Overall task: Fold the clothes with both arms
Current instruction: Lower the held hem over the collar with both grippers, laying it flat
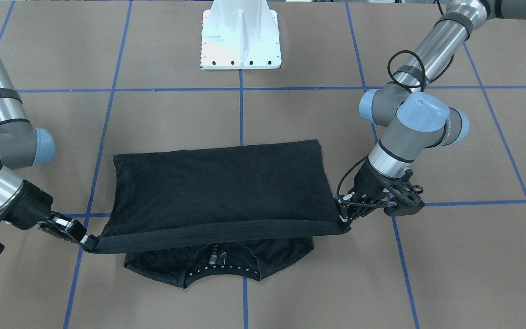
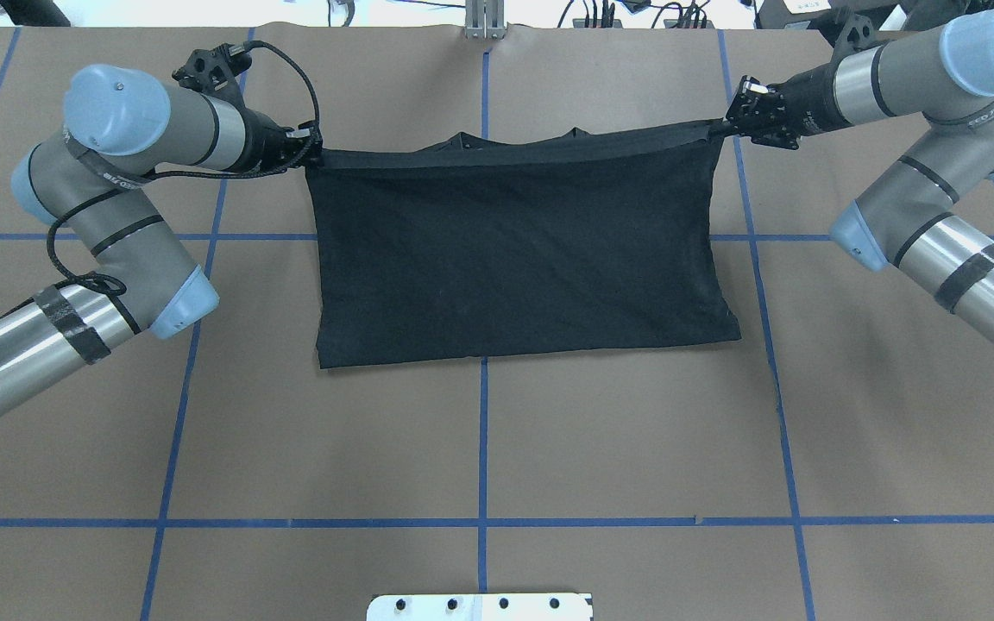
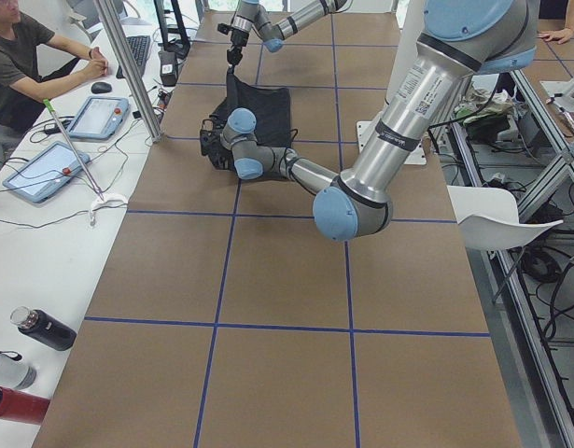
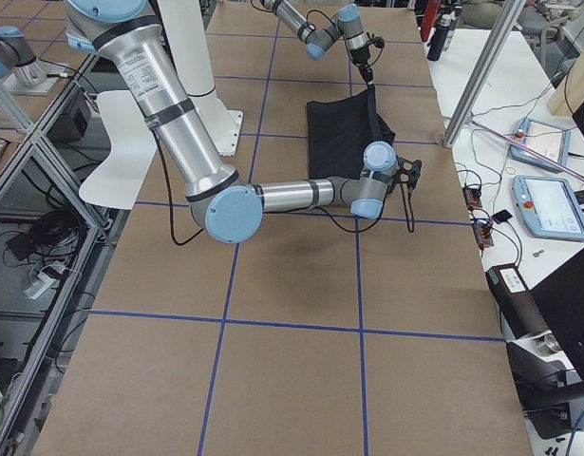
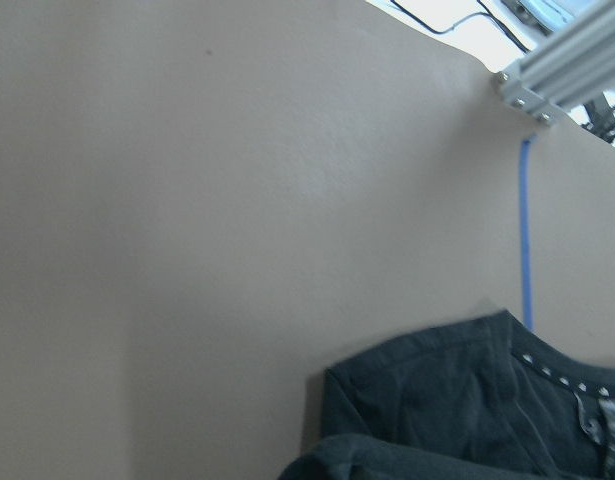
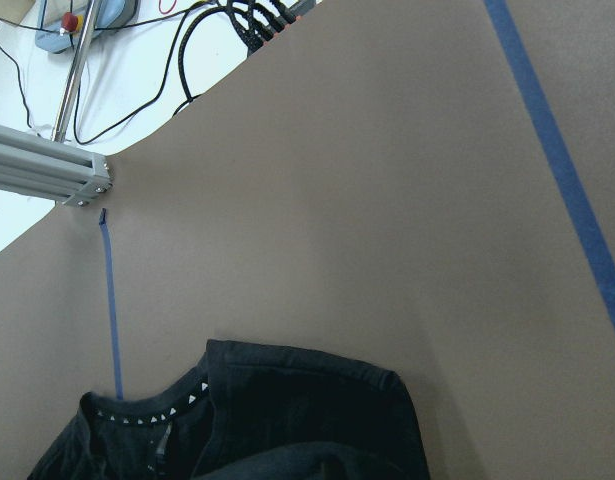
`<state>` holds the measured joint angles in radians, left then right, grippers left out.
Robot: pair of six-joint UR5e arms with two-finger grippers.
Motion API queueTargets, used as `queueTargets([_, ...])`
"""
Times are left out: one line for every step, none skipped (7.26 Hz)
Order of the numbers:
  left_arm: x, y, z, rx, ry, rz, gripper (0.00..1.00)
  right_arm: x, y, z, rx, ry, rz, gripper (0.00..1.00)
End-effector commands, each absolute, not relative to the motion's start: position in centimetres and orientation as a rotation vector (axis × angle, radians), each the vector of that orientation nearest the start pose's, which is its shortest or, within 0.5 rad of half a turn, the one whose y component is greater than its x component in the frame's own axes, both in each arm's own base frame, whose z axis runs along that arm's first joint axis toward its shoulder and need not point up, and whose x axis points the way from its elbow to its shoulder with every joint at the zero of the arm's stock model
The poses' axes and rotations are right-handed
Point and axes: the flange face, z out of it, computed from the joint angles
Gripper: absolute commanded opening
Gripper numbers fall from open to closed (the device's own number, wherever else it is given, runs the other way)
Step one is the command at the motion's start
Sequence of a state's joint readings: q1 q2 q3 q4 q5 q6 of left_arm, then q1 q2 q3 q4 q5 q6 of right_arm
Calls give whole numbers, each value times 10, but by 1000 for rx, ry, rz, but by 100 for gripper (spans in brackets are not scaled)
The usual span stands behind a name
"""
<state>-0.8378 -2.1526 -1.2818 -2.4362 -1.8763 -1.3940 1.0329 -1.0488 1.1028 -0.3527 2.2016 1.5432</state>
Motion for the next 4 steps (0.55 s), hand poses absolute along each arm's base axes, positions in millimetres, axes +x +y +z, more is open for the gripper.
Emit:
queueTargets([396,-633,365,368,1100,-392,0,-287,-654,453,167,-1308,496,0])
queueTargets([397,-632,364,368,1101,-392,0,-287,-655,452,164,-1305,501,0])
queueTargets([399,-632,359,366,1110,-394,0,-288,-656,449,162,-1307,502,0])
queueTargets([401,-632,351,370,1122,-393,0,-288,-656,445,161,-1314,504,0])
